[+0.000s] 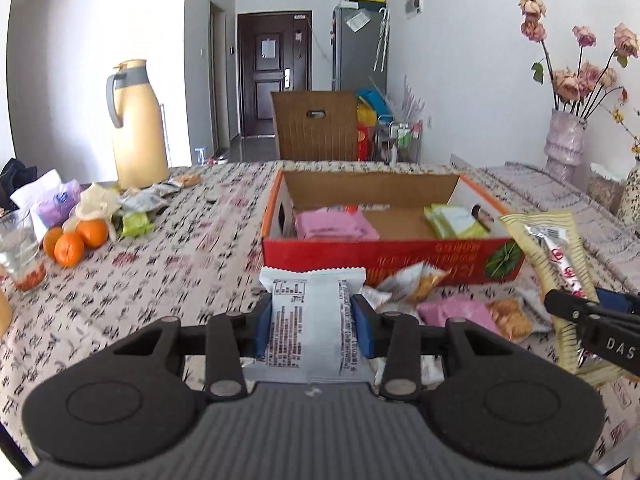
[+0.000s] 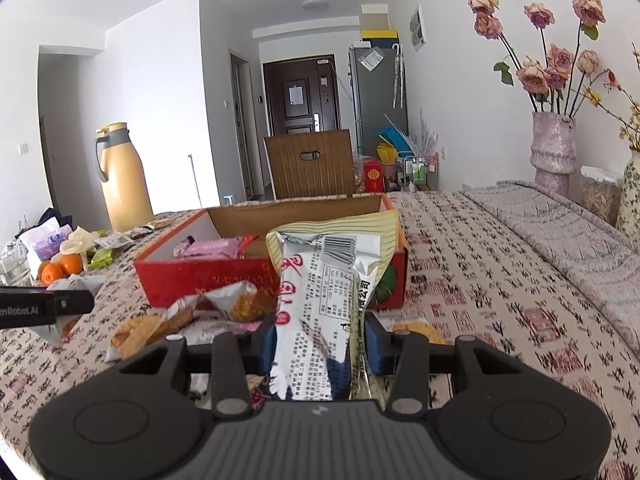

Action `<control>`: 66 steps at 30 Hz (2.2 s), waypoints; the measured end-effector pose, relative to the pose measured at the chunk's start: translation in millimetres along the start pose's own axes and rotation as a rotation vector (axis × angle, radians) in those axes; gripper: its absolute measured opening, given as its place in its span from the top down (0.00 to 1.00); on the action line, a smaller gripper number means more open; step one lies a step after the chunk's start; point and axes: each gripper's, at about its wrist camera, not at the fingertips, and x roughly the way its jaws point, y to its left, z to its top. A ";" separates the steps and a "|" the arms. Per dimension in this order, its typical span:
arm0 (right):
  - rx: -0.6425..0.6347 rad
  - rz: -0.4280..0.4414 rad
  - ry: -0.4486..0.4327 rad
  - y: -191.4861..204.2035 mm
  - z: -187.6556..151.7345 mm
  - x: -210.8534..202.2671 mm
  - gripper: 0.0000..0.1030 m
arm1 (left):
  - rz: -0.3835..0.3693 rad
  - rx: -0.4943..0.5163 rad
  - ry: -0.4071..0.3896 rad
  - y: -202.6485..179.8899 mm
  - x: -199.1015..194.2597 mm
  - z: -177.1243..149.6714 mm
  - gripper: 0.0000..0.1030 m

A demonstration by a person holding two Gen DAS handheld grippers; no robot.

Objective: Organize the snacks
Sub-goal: 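Carry both packets over the cardboard box and lower them inside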

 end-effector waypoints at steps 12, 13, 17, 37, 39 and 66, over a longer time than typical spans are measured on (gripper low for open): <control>-0.016 0.020 -0.059 7.3 39.5 32.3 0.59 | -0.007 0.021 -0.051 -9.9 30.3 37.8 0.60; -0.018 0.022 -0.062 8.0 43.3 36.1 0.59 | -0.008 0.021 -0.053 -10.0 33.1 40.9 0.60; -0.024 0.026 -0.074 10.6 59.5 53.9 0.59 | -0.008 0.023 -0.067 -12.5 48.1 57.6 0.60; -0.062 0.042 -0.029 23.2 113.6 173.4 0.59 | 0.001 -0.001 -0.064 -18.6 145.4 110.4 0.60; -0.061 0.041 -0.011 21.8 109.8 183.1 0.59 | 0.002 -0.007 -0.055 -16.5 154.1 106.1 0.60; 0.023 -0.012 0.048 -0.2 91.2 200.1 0.00 | 0.049 -0.058 -0.041 -1.0 168.8 91.0 0.00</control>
